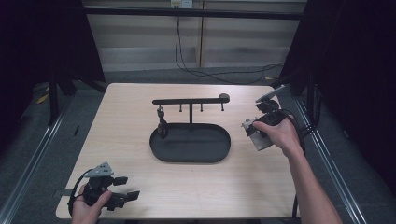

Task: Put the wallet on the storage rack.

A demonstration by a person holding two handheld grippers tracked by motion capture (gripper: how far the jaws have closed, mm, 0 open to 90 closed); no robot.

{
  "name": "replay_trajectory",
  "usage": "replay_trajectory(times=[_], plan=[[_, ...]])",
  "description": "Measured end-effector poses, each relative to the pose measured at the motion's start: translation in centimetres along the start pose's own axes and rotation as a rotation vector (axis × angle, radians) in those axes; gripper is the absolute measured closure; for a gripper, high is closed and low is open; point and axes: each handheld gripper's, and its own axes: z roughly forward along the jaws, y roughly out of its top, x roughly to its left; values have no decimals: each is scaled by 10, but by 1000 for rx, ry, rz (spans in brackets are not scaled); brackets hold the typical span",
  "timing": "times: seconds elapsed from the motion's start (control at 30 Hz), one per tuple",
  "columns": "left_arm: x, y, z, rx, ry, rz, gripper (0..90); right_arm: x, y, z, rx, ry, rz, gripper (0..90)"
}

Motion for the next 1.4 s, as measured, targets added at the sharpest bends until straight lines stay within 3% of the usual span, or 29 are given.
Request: replay_trajectory(times=[0.23,0.5,0.8,1.4], plan=[[-1,0,-1,-5,0,2,204,15,5,-5,-21,25,-32,326],[-1,0,0,-3,-4,-1,204,31,12,2,-40,100,-35,325],[0,-1,0,1,0,-1,204,44,17,11,-65,145,-39,326],[0,-1,1,7,-2,5,204,49,20,41,-124,256,65,326]])
